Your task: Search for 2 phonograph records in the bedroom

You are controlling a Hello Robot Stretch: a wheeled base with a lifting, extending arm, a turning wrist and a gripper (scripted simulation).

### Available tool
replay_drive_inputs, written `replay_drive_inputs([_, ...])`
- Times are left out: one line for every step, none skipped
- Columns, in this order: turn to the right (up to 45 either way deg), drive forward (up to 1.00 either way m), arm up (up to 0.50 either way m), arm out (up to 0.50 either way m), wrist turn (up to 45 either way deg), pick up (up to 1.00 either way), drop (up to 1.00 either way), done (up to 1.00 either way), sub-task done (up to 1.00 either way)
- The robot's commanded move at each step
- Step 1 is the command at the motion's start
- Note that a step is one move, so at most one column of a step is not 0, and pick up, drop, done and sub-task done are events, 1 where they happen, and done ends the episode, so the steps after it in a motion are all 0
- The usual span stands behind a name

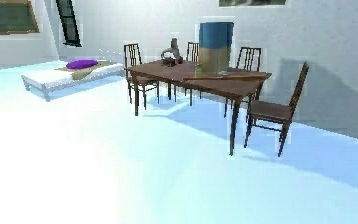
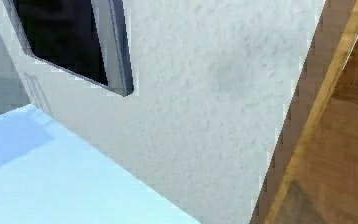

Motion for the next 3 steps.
replay_drive_inputs([0.0, 0.15, 0.00, 0.00, 0.0, 0.00, 0.00, 0.00, 0.00])
replay_drive_inputs([-6.0, 0.00, 0.00, 0.00, 0.0, 0.00, 0.00, 0.00, 0.00])
replay_drive_inputs([0.0, 1.00, 0.00, 0.00, 0.0, 0.00, 0.00, 0.00, 0.00])
